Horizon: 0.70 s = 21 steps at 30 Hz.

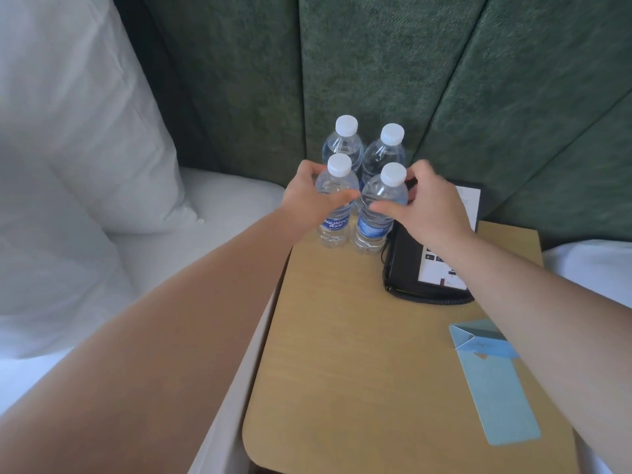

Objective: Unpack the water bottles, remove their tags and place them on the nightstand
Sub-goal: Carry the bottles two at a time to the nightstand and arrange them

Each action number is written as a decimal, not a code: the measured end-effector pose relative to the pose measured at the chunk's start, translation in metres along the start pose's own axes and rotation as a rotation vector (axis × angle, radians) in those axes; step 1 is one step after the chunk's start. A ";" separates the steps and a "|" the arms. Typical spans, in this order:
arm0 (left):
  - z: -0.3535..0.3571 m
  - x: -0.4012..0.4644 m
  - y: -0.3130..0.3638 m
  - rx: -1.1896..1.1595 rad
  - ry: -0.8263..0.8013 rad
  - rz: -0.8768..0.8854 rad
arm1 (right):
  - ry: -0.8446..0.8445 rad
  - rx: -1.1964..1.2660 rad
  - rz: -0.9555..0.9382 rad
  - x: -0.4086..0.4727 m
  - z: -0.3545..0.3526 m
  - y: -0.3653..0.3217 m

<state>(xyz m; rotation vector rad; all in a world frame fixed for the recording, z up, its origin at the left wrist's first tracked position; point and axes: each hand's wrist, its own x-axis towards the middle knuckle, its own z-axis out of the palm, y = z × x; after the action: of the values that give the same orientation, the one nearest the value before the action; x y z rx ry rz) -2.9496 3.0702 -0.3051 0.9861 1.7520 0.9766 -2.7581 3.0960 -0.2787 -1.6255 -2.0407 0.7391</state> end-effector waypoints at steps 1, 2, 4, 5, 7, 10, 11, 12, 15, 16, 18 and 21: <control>0.000 0.000 0.000 -0.001 -0.005 0.002 | 0.007 -0.026 0.015 0.001 0.001 -0.003; 0.000 0.000 0.000 -0.002 -0.008 0.006 | -0.016 0.018 0.027 0.002 0.002 -0.005; 0.000 -0.001 0.000 -0.003 -0.010 0.011 | -0.107 0.146 0.025 0.004 0.000 -0.007; -0.001 -0.001 0.000 -0.001 -0.009 0.010 | -0.130 0.158 0.013 0.005 -0.001 -0.008; -0.001 -0.001 0.000 0.004 -0.010 0.009 | -0.081 0.087 -0.007 0.005 -0.003 -0.009; -0.002 -0.002 0.001 0.005 -0.016 0.008 | 0.030 -0.058 0.049 0.006 -0.001 -0.010; -0.002 -0.002 0.000 0.005 -0.016 0.009 | 0.032 -0.052 0.081 0.006 0.000 -0.009; -0.002 -0.002 0.000 0.003 -0.017 0.009 | 0.006 -0.010 0.110 0.005 0.001 -0.007; -0.002 -0.004 -0.001 -0.015 -0.019 0.012 | -0.111 0.200 0.157 -0.001 0.002 0.003; -0.001 -0.004 -0.002 -0.016 -0.009 0.020 | -0.119 0.254 0.164 -0.004 0.002 0.007; 0.001 -0.007 -0.004 -0.020 0.023 0.042 | -0.088 0.276 0.163 -0.007 0.005 0.010; 0.001 -0.009 -0.005 -0.027 0.045 0.062 | -0.031 0.206 0.174 -0.009 0.011 0.007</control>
<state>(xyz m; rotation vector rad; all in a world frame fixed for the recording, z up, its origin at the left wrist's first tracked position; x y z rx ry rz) -2.9468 3.0607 -0.3079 1.0139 1.7495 1.0663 -2.7574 3.0874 -0.2916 -1.6946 -1.7918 1.0053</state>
